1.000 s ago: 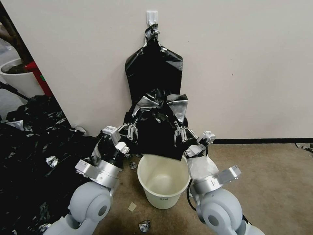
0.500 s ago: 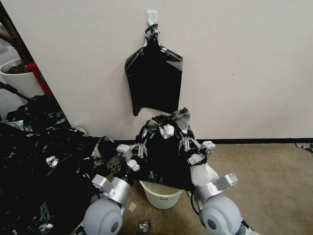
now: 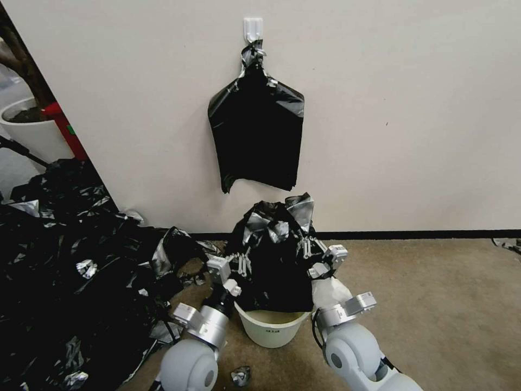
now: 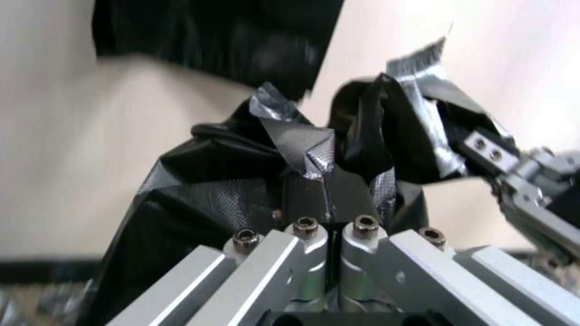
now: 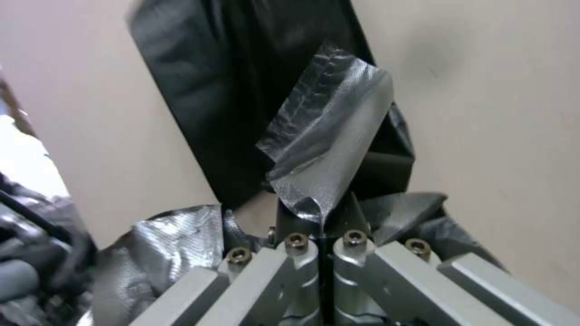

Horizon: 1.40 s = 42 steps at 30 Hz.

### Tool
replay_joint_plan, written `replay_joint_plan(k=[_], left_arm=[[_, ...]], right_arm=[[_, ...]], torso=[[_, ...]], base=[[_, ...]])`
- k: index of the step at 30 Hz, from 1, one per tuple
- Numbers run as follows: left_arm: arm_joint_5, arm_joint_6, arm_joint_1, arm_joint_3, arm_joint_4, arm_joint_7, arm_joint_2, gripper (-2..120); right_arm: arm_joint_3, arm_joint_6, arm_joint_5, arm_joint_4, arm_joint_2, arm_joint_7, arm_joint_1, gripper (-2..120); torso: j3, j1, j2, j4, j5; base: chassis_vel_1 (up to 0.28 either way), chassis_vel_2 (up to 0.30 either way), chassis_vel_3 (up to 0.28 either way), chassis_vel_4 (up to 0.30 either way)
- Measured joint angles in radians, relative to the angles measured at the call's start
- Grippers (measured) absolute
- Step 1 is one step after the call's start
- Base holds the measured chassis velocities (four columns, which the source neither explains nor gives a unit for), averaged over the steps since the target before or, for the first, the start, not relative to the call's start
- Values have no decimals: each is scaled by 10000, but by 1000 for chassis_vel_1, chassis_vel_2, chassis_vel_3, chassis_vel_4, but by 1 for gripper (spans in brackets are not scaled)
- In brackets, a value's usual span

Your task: Place a trash bag onto the trash bin.

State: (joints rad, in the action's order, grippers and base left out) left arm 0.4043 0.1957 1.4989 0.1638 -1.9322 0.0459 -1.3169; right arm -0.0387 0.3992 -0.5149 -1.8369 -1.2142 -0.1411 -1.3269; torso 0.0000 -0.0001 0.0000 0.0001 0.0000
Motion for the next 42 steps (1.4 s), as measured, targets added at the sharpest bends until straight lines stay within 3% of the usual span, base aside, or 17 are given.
replay_joint_plan(k=[7, 10, 15, 17, 21, 25, 30, 32, 40, 42], left_arm=[[-769, 84, 609, -314, 49, -955, 119, 0], [-1255, 195, 1116, -514, -462, -2064, 328, 0], [-1637, 216, 1581, -699, -1016, -2970, 540, 0], [-2206, 215, 1983, -874, -1538, -3805, 686, 0], [-2426, 135, 2156, -988, -1780, -4164, 737, 0], [-2644, -239, 2283, -1122, -2005, -4738, 883, 0], [-2561, -790, 2295, -1213, -2168, -4943, 1046, 0], [-2247, -1350, 2290, -1247, -2380, -4910, 1166, 0], [-1415, -2008, 1826, -809, -2502, -3780, 1526, 0], [-1057, -2380, 1591, -505, -2524, -3035, 1748, 0]], right_arm=[[703, -97, 128, 76, 276, -2106, -494, 0], [1186, -656, -129, -689, 576, -3522, -976, 0], [1558, -1260, -531, -1749, 824, -4428, -1334, 0], [1830, -1667, -698, -2713, 1125, -4877, -1579, 0], [1964, -2098, -876, -3238, 1334, -5275, -1706, 0], [2167, -3122, -1433, -3918, 1713, -6155, -1805, 0], [2131, -3715, -1627, -4190, 2060, -6465, -1809, 0], [1940, -4063, -1868, -4299, 2293, -6522, -1763, 0], [1417, -4389, -2119, -4193, 2564, -5397, -1120, 0], [1266, -4839, -2174, -4154, 2675, -4803, -748, 0]], torso=[[0, 0, 0, -1, 0], [-1, 0, 0, -1, 0], [-1, 1, 1, 0, -1], [-1, 1, 0, 0, 0], [-1, 0, 1, 0, -1], [0, 0, 1, -6, 8], [0, 0, 0, -6, 7], [0, 0, 0, 0, -2], [0, 1, 0, 2, -6], [0, 0, 0, 1, -3]], base=[[0, 0, 0, 0], [0, 0, 0, 0], [0, 0, 0, 0], [0, 0, 0, 0], [0, 0, 0, 0], [0, 0, 0, 0], [0, 0, 0, 0], [0, 0, 0, 0], [0, 0, 0, 0], [0, 0, 0, 0]])
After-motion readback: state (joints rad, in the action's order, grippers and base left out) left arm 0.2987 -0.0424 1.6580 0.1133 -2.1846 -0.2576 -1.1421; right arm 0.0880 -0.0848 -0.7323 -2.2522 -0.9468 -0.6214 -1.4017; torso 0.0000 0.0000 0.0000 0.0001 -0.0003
